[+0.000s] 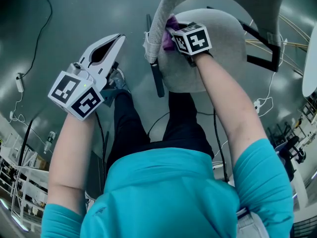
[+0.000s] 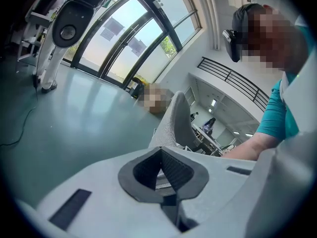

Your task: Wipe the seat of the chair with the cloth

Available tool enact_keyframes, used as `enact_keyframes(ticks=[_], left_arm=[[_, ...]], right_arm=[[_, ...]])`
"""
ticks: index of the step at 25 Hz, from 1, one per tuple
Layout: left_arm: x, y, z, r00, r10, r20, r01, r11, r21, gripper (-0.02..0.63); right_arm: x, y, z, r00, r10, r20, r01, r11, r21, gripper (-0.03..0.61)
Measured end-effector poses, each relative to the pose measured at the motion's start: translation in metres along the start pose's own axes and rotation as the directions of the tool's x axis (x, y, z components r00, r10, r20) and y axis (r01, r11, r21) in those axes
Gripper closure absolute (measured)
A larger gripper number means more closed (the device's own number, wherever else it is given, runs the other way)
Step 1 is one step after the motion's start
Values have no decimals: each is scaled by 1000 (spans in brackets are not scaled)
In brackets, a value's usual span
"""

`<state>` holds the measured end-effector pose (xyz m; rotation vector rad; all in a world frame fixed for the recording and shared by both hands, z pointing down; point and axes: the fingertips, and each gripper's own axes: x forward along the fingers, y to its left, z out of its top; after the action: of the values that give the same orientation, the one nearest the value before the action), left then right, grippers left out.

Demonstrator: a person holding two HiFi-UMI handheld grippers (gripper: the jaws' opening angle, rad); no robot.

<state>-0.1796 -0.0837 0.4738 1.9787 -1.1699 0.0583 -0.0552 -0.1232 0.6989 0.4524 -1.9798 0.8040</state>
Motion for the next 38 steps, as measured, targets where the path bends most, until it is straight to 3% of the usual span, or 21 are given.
enact_keyframes(ticks=[16,28,38], left_arm=[[27,-20,18,1000,-21,4,21,996,86,611],[44,-76,19,999,-2,-41,7,992,126,611],[78,-115,18,997,-39,-74,50,988,146,611]], right_arm=[[-26,-53,-6,997,-72,19,71,997,33,518],[-54,-106,-18,989,-147,19,145,988,60,518],[-84,-162,-30,976,-218,17,216,973,82,518]])
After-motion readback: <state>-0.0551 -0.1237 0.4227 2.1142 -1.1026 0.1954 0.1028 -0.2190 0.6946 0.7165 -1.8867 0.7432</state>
